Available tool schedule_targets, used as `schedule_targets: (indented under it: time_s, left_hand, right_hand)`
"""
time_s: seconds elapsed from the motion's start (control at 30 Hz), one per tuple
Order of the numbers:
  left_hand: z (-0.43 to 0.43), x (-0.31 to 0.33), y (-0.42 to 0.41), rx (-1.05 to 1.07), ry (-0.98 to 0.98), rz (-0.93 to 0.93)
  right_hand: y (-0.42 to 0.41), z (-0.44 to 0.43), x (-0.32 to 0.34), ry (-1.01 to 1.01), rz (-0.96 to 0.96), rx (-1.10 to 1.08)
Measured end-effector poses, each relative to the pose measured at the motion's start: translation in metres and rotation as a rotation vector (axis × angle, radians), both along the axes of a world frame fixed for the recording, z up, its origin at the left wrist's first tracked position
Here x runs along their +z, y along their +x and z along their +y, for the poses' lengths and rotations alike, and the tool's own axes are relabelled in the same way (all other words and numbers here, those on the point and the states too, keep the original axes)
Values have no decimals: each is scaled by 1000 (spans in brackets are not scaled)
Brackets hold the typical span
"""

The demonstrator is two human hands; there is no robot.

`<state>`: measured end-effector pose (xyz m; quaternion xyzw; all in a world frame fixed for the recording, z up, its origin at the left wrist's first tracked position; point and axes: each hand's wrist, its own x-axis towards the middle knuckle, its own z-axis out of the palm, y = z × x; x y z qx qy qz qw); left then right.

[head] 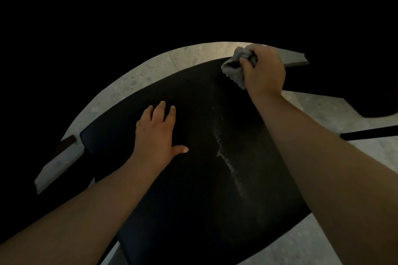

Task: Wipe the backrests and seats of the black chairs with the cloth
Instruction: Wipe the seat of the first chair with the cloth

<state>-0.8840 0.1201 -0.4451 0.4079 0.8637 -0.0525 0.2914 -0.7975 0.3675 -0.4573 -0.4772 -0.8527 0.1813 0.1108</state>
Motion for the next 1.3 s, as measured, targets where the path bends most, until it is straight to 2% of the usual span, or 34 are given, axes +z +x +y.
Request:
schedule_targets:
  time_s: [0.13, 0.3, 0.47, 0.57, 0.7, 0.8, 0.93, 1.03, 1.13, 1.23, 1.3]
  left_hand:
    - [1, -1, 2, -14, -20, 19]
    - [4, 2, 3, -4, -33, 21]
    - [6, 2, 5, 8, -29, 19]
    - [7, 1, 6, 17, -26, 17]
    - [3, -2, 6, 10, 2, 23]
    - [3, -3, 7, 16, 2, 27]
    - [3, -3, 6, 14, 0, 19]
    - [4, -2, 7, 10, -12, 25]
    - [4, -2, 7, -1, -15, 36]
    - [4, -3, 7, -3, -15, 43]
    - [4, -3, 6, 1, -13, 39]
  right_hand:
    - [-9, 7, -19, -53, -179, 37]
    - [16, -30, -9, -106, -103, 87]
    - [73, -84, 16, -303, -126, 155]
    - [67, -78, 25, -207, -61, 155]
    - [16, -25, 11, -51, -76, 66]
    - [3, -1, -10, -51, -169, 15]
    - [41, -40, -10, -31, -241, 21]
    - [77, -77, 2, -149, -265, 18]
    - [91, -89, 15, -278, -177, 5]
    - [76, -65, 20, -140, -80, 2]
    - [58, -38, 13, -55, -99, -34]
